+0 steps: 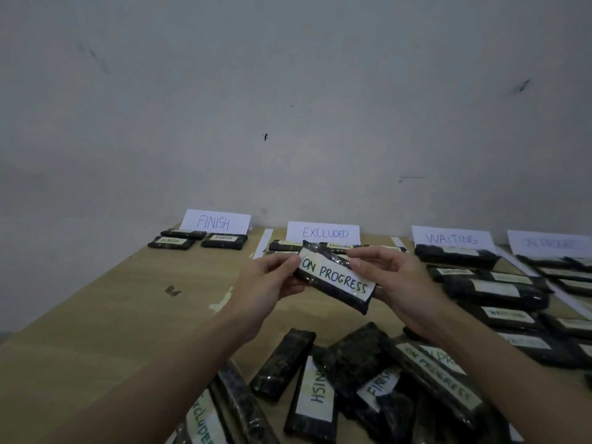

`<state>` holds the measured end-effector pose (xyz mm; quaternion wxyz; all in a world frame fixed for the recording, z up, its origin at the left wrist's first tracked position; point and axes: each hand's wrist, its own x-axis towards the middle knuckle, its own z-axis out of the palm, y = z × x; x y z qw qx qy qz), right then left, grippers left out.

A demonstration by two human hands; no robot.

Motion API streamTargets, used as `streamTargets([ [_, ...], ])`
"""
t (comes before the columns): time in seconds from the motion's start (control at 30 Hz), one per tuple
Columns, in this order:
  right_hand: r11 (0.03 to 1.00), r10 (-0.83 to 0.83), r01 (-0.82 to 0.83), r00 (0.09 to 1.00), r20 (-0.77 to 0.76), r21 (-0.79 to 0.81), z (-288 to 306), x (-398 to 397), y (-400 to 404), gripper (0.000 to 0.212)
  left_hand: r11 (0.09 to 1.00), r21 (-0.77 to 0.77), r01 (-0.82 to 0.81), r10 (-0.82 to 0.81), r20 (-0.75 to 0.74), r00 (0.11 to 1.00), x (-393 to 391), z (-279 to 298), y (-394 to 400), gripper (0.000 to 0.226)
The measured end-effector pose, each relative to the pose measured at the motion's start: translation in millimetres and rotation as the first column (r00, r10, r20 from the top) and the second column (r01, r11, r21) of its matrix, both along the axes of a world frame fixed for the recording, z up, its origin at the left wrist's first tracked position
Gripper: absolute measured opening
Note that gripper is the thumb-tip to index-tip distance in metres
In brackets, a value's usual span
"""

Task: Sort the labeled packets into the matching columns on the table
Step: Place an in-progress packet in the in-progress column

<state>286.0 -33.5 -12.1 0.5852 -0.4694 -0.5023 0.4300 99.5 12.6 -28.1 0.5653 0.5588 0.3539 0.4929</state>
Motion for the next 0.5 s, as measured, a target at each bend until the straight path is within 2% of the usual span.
streamTargets([
  [0.17, 0.996, -0.079, 0.081, 0.995, -0.056, 0.032, -1.7, 7.8, 2.6, 0.018, 0.996, -0.074, 0.051, -0.048, 0.040, 0.998, 5.4, -6.8, 1.6, 0.015],
  [0.3, 0.992, -0.104, 0.112, 0.987, -0.125, 0.057, -0.1, 18.5, 3.5, 0.044, 0.993, -0.110, 0.036, -0.025, 0.103, 0.994, 17.0, -0.9, 1.5, 0.012],
  [0.37, 0.991, -0.094, 0.108, 0.983, -0.156, 0.082, 2.9, 27.9, -2.6, 0.044, 0.988, -0.153, 0.008, 0.019, 0.176, 0.984, 26.7, 5.0, 3.5, 0.013],
  [0.4, 0.987, -0.109, 0.123, 0.986, -0.128, 0.105, 3.8, 33.5, -6.8, 0.039, 0.986, -0.167, -0.004, 0.037, 0.193, 0.981, 32.6, 7.3, 5.2, 0.013],
  [0.43, 0.974, -0.171, 0.172, 0.985, -0.021, 0.150, 3.3, 39.8, -11.0, 0.034, 0.985, -0.171, -0.017, 0.049, 0.186, 0.981, 38.7, 10.0, 6.1, 0.012],
  [0.47, 0.940, -0.289, 0.248, 0.943, 0.163, 0.233, 1.4, 46.2, -14.5, 0.032, 0.986, -0.165, -0.030, 0.056, 0.158, 0.986, 45.0, 12.2, 6.4, 0.011],
  [0.5, 0.879, -0.440, 0.312, 0.822, 0.361, 0.360, -0.9, 57.8, -22.0, 0.033, 0.988, -0.152, -0.030, 0.048, 0.117, 0.992, 59.1, 14.0, 5.2, 0.011],
])
